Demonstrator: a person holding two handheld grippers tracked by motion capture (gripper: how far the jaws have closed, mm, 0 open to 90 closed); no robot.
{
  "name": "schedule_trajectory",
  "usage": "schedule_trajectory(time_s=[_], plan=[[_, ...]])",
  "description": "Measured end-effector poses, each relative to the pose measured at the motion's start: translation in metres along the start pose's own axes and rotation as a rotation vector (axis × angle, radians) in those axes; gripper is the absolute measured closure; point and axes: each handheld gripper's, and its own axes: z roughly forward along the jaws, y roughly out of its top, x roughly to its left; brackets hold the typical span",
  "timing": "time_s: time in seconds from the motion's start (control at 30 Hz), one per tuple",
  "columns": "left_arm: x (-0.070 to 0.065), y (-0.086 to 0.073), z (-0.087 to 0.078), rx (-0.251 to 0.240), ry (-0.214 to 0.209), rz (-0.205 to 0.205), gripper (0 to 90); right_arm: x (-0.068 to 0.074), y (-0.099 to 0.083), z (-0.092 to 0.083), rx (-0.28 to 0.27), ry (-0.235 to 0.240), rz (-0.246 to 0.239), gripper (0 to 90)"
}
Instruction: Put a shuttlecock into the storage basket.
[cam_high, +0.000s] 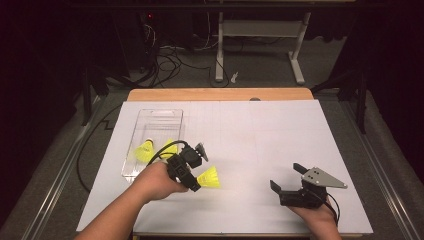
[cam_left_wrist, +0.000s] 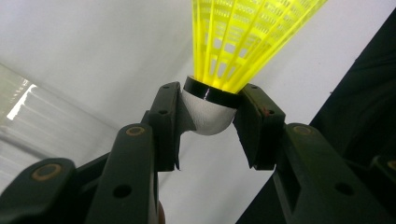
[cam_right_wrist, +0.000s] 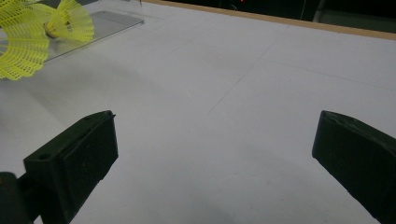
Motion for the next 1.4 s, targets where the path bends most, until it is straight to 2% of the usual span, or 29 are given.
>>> schedule_trajectory(time_s=[0.37, 0.43, 0.7, 1.0, 1.4], plan=[[0.002, 0.001, -0.018, -0.007, 0.004, -0.005, 62.2, 0.001, 0.0, 0.001, 0.005, 0.003, 0.003, 1.2], [0.002, 0.001, -0.021, -0.007, -0.007, -0.003, 62.2, 0.001, 0.0, 0.001, 0.005, 0.005, -0.003, 1.2], [0.004, 0.0, -0.034, -0.017, 0.002, -0.014, 62.3, 0.002, -0.001, 0.003, 0.012, 0.014, -0.006, 0.9], [0.01, -0.004, -0.036, -0.021, 0.015, -0.025, 62.4, 0.002, -0.001, 0.002, 0.012, 0.011, -0.001, 0.9], [0.02, -0.018, -0.038, -0.033, 0.005, -0.047, 62.4, 0.002, -0.002, 0.003, 0.02, 0.01, -0.005, 0.9]])
